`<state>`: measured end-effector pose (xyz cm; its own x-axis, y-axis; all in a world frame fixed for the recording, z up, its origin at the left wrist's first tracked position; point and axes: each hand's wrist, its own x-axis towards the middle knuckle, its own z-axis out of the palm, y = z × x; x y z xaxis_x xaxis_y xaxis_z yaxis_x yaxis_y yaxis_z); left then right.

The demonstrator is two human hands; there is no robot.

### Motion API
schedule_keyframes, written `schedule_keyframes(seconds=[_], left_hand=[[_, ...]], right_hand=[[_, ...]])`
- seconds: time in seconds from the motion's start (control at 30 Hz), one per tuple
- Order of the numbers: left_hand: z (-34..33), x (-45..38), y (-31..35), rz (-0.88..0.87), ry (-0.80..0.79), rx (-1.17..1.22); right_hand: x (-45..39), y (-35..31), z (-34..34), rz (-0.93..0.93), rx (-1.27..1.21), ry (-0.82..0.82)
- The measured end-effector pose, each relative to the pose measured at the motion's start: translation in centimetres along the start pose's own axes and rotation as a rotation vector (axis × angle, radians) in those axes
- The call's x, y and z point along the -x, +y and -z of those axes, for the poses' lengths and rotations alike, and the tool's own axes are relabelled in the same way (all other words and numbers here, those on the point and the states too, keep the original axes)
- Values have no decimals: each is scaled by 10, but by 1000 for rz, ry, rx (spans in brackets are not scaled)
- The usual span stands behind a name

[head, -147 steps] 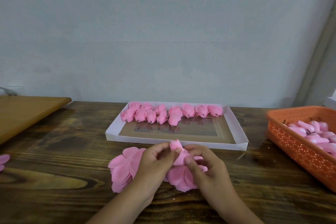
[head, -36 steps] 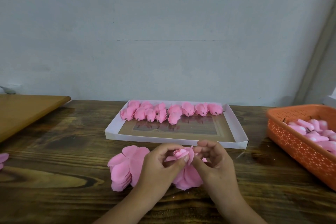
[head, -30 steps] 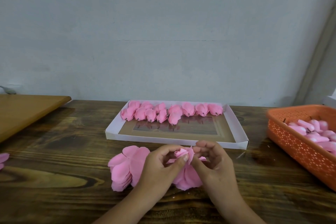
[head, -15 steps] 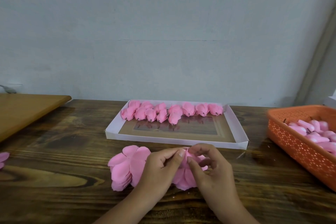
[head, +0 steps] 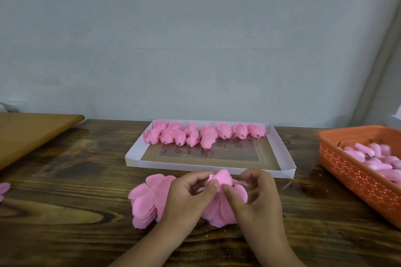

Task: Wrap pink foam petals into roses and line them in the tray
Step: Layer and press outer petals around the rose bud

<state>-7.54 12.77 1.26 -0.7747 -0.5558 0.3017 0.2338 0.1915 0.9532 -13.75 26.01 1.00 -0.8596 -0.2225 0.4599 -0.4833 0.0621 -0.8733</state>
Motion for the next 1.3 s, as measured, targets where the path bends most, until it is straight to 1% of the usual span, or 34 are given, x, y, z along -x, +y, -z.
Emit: schedule_keyframes(seconds=[0.1, 0.17, 0.23, 0.3, 0.33, 0.4, 0.5, 0.6, 0.8, 0.87, 0.97, 1.3], left_hand=[[1, 1, 0, -58, 34, -35], [2, 3, 0, -91, 36, -57], [2, 4, 1, -115, 13, -52], [4, 4, 2, -133, -10, -36], [5, 3, 2, -140, -23, -33], [5, 4, 2, -150, -58, -37], [5, 4, 3, -151, -96, -22], [4, 3, 3, -138, -106, -5], [4, -2, 1, 16, -114, 111], [4, -3, 2, 59, -129, 130], [5, -3, 3, 58, -168, 120], [6, -5, -4, 43, -125, 59]], right_hand=[[-5, -1, 3, -132, -38, 6], [-7, -2, 4, -252, -130, -61], [-7, -5, 4, -445, -272, -191], [-7, -6, 2, -625, -479, -296], [-8, -6, 2, -679, -583, -337], [-10, -6, 3, -719, -740, -398], [-11, -5, 5, -717, -835, -401], [-11, -2, 7, -685, -817, -378], [-11, -4, 7, -596, -858, -368], [-11, -5, 7, -577, -841, -374], [-10, -7, 7, -546, -808, -378], [-9, -7, 7, -428, -648, -401]])
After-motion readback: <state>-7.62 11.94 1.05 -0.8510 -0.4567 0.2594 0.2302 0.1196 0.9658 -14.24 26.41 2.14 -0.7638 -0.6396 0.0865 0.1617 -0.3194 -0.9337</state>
